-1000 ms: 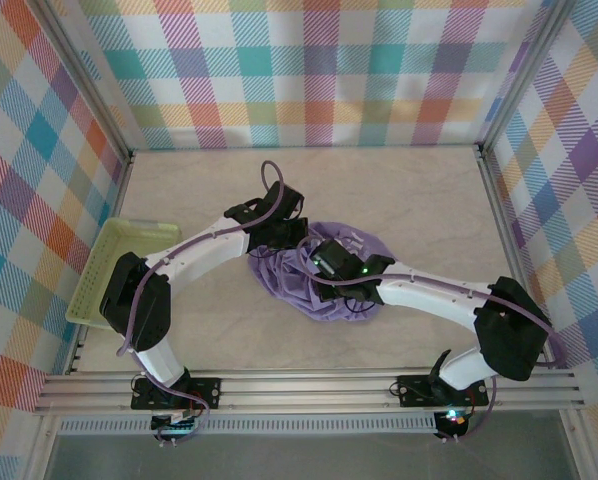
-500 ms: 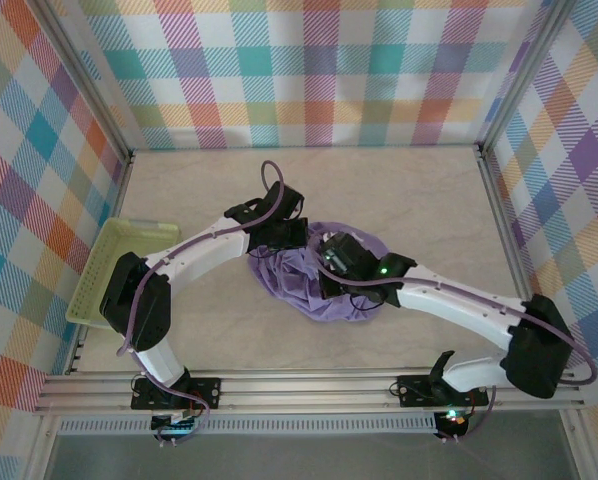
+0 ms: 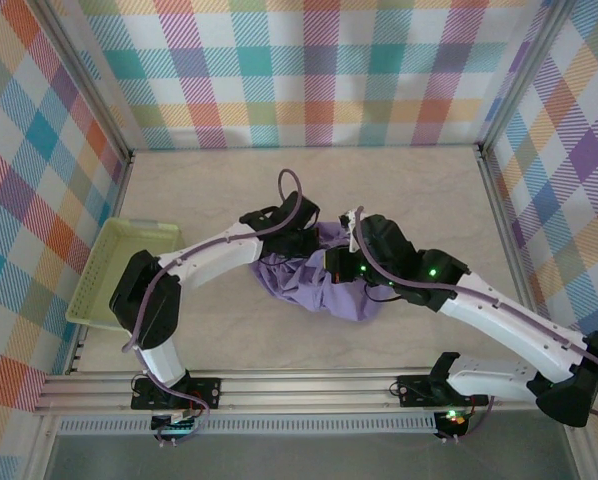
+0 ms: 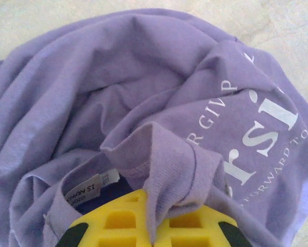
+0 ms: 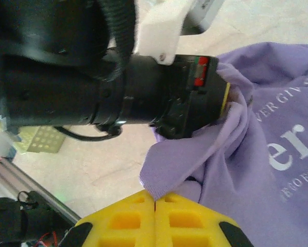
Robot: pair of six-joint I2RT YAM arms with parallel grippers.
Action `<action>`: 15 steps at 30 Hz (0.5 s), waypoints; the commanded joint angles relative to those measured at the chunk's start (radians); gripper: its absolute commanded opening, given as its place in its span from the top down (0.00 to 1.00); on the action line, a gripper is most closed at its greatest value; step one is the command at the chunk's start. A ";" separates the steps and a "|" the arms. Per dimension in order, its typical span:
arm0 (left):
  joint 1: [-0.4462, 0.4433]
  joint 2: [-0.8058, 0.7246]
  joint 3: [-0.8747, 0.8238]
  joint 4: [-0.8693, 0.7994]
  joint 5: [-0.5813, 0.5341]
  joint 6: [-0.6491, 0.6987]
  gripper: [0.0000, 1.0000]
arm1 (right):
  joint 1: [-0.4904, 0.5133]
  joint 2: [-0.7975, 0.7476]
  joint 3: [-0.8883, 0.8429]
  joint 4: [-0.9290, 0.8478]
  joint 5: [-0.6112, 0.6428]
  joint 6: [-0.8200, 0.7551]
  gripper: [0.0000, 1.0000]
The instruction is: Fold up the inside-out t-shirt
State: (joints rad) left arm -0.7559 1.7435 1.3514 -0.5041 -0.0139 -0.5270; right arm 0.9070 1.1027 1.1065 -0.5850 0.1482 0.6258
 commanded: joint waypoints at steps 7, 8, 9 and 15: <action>0.019 -0.075 -0.012 -0.063 -0.124 0.016 1.00 | -0.053 -0.141 0.010 -0.180 0.054 -0.138 1.00; 0.022 -0.073 -0.008 -0.067 -0.135 0.015 1.00 | -0.064 -0.160 0.009 -0.215 0.062 -0.134 1.00; 0.018 -0.066 0.003 -0.079 -0.154 0.018 1.00 | -0.079 -0.180 0.002 -0.240 0.058 -0.127 1.00; -0.070 0.003 0.086 -0.105 -0.211 0.065 0.95 | -0.154 -0.211 -0.072 -0.188 -0.020 -0.046 1.00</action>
State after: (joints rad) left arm -0.7849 1.7180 1.3956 -0.5762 -0.1776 -0.4976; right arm 0.7742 0.8783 1.0668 -0.7727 0.1558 0.5461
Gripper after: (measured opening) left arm 0.069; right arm 0.065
